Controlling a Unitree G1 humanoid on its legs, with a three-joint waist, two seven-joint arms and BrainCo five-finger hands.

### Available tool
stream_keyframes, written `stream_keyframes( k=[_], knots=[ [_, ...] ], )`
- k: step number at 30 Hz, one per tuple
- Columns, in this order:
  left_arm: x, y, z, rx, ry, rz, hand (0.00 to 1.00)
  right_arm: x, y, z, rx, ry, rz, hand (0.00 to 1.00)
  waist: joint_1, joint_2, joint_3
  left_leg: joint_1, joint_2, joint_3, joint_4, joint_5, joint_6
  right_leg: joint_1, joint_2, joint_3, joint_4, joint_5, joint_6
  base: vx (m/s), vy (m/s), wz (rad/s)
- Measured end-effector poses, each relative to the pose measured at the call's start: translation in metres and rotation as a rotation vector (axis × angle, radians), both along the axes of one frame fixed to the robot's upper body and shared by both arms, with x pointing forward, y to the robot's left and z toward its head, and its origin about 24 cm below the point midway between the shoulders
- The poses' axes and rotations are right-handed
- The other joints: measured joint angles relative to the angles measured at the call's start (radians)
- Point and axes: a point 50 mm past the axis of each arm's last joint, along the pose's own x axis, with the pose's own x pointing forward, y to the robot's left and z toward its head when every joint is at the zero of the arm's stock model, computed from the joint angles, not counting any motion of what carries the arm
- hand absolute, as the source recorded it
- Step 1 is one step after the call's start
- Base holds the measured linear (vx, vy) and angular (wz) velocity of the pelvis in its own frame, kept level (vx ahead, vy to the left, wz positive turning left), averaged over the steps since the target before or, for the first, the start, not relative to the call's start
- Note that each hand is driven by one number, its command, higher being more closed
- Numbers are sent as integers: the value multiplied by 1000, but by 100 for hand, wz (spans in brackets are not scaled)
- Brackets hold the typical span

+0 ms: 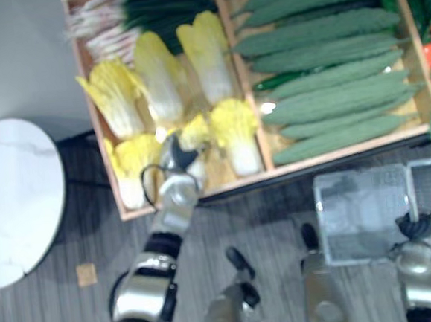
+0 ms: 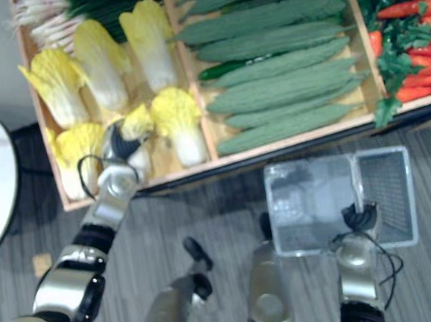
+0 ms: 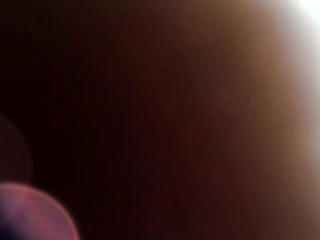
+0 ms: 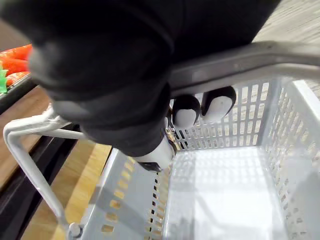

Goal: Pick vegetable in the basket

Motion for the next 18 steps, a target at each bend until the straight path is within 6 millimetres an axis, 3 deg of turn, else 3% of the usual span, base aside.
stream_keyframes(
  k=[1,8,16,18],
  knots=[
    [1,-3,1,-7,-1,-2,100,2,2,0,1,-3,7,100,0,-11,6,1,2,14,0,3,5,0,-1,0,0,1,2,42,-38,4],
    [1,-6,-4,-5,30,-13,100,-1,4,-5,29,2,-3,100,0,-14,7,50,10,8,0,8,11,60,3,-17,-15,2,3,64,-49,2],
    [-21,-2,-25,-34,58,-32,100,-21,16,-47,157,125,-43,100,-24,-67,-14,130,17,-56,0,8,9,199,6,-81,-67,1,3,70,-44,16],
    [-31,0,-26,-67,33,-30,100,-36,22,-64,204,183,-68,100,-26,-83,-30,159,13,-72,0,5,6,243,5,-94,-82,1,3,49,-7,13]
  ],
)
